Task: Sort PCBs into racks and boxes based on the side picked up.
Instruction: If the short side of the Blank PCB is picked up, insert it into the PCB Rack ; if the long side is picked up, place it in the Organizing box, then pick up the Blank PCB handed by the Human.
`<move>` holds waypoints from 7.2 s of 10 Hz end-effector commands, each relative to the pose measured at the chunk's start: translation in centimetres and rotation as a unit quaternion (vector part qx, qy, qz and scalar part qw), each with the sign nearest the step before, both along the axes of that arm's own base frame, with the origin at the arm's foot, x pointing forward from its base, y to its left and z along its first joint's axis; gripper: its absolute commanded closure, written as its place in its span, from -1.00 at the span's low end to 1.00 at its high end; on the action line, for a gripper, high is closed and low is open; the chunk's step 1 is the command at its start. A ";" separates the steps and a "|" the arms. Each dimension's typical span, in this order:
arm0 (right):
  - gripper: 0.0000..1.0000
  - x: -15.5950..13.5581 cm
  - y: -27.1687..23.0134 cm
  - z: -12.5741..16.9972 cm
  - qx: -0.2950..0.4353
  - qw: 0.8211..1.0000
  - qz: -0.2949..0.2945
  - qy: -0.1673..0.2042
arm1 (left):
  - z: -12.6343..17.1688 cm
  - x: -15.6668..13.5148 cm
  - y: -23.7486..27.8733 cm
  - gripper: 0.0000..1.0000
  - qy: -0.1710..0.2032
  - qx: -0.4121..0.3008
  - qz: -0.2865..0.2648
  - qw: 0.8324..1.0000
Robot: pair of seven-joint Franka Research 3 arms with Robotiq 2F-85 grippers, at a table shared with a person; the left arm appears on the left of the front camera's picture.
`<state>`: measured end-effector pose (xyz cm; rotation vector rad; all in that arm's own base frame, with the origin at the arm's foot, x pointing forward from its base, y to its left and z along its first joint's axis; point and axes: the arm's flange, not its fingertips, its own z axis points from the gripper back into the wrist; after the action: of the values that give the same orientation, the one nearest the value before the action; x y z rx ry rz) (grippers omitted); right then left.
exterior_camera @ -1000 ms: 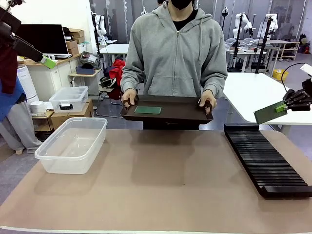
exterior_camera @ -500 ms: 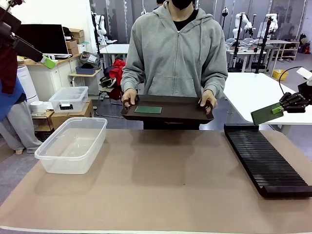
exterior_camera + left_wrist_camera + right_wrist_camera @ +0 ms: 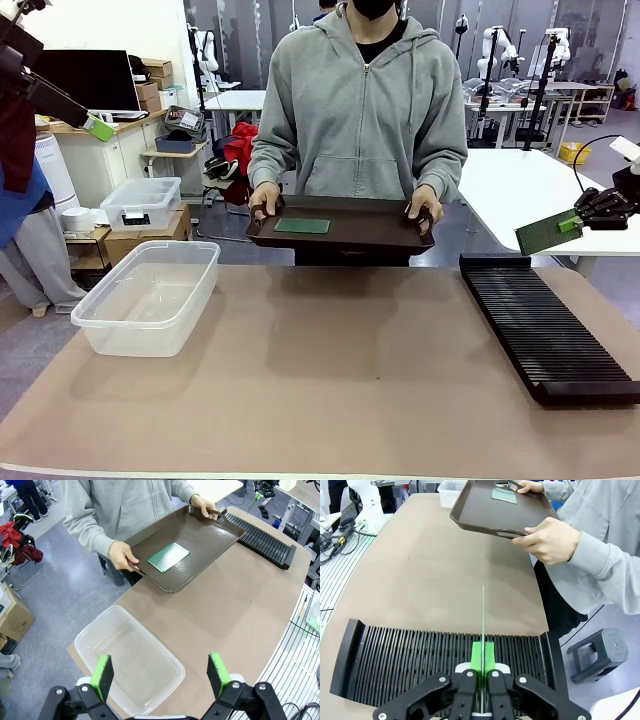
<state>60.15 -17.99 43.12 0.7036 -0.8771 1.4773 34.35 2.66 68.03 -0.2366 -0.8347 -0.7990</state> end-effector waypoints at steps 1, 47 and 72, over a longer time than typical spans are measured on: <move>0.95 1.2 -0.4 -0.5 0.009 1.000 -0.001 0.009 | -0.2 0.0 0.1 -1.00 -0.003 -0.004 -0.001 1.000; -1.00 4.8 1.8 -14.5 0.028 0.996 0.080 0.012 | -0.2 0.0 0.1 -1.00 -0.003 -0.004 -0.001 1.000; -0.87 -2.6 7.0 8.8 0.010 0.990 -0.056 0.127 | -0.2 0.0 0.1 -1.00 -0.003 -0.004 -0.001 1.000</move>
<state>59.38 -12.94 50.87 0.8915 -0.7540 1.3521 34.36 2.65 68.02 -0.2366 -0.8344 -0.7990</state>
